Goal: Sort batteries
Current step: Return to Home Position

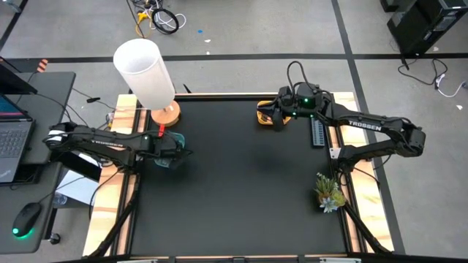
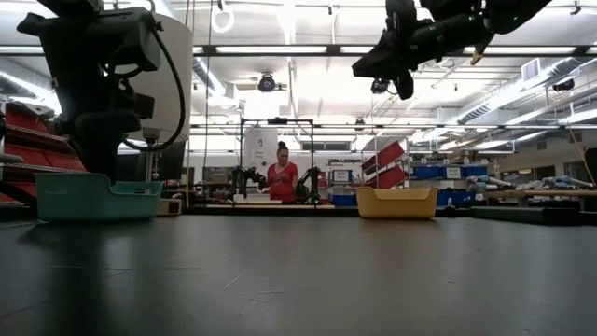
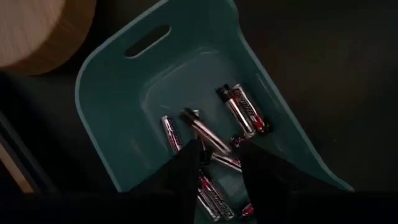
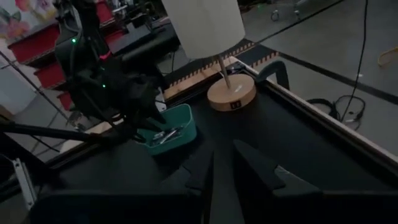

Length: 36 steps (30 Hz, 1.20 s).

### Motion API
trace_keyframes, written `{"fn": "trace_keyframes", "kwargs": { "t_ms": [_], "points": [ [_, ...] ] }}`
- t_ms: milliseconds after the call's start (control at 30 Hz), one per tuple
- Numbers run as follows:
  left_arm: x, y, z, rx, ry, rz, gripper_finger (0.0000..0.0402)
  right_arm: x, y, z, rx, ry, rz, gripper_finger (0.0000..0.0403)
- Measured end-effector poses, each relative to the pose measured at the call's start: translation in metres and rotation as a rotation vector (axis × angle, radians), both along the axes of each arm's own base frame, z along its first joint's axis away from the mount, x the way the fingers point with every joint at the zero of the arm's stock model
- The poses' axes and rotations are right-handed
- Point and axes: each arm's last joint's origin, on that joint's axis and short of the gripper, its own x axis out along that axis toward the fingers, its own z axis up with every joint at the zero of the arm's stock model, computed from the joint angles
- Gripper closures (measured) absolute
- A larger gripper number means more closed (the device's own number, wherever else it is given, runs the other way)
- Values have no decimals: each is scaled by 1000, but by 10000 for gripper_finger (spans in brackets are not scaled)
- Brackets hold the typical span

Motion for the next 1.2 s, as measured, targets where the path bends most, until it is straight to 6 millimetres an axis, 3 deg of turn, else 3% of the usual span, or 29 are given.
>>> {"fn": "trace_keyframes", "kwargs": {
  "t_ms": [167,333,400,533,633,733,867,1067,1200],
  "points": [
    [0,0,6,-6,-17,-16,255,-6,6,8,19,-27,4,339],
    [4,-3,40,92,-263,-70,264,-37,30,39,-62,-148,-39,349],
    [1,-3,53,146,-385,-90,274,-54,42,43,-92,-196,-73,354],
    [-21,1,67,226,-499,-72,303,-88,60,28,-66,-271,-146,366],
    [-43,6,76,274,-578,41,327,-108,70,12,-18,-345,-177,377],
    [-66,9,86,322,-720,178,350,-123,78,-2,25,-422,-226,389],
    [-86,10,95,334,-855,214,379,-138,83,-15,49,-485,-281,396],
    [-94,11,106,429,-1025,242,395,-149,87,-26,96,-547,-290,386],
    [-83,11,93,489,-1165,180,390,-154,90,-33,108,-572,-271,385]
  ]
}}
